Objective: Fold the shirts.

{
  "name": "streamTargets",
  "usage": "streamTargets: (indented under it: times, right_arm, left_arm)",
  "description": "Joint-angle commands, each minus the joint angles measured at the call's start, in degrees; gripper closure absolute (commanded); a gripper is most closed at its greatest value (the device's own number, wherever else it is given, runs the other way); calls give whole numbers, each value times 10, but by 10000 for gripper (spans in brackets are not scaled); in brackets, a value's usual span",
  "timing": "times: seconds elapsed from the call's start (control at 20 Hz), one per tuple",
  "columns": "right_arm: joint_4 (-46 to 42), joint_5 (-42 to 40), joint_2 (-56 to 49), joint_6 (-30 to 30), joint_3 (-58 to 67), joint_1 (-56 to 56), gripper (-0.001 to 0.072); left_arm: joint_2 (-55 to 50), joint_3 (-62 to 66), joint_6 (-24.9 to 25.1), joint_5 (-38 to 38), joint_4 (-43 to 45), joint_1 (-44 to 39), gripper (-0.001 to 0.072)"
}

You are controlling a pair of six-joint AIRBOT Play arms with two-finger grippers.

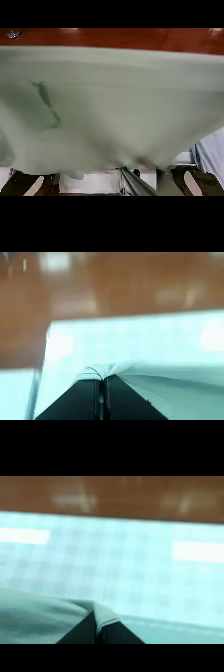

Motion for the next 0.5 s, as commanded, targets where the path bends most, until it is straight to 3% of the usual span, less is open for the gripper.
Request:
streamTargets:
  times: [0.0, 0.2, 0.45]
  right_arm:
    - [31, -71, -9, -14, -171, 0, 682]
    - [36, -186, -127, -38, -290, 0, 682]
    - [83, -297, -350, -62, -243, 0, 681]
  left_arm:
    - [-54, -115, -37, 86, 32, -13, 686]
    - [-204, -175, -97, 185, 14, 14, 686]
    - [-382, -175, -155, 301, -27, 37, 686]
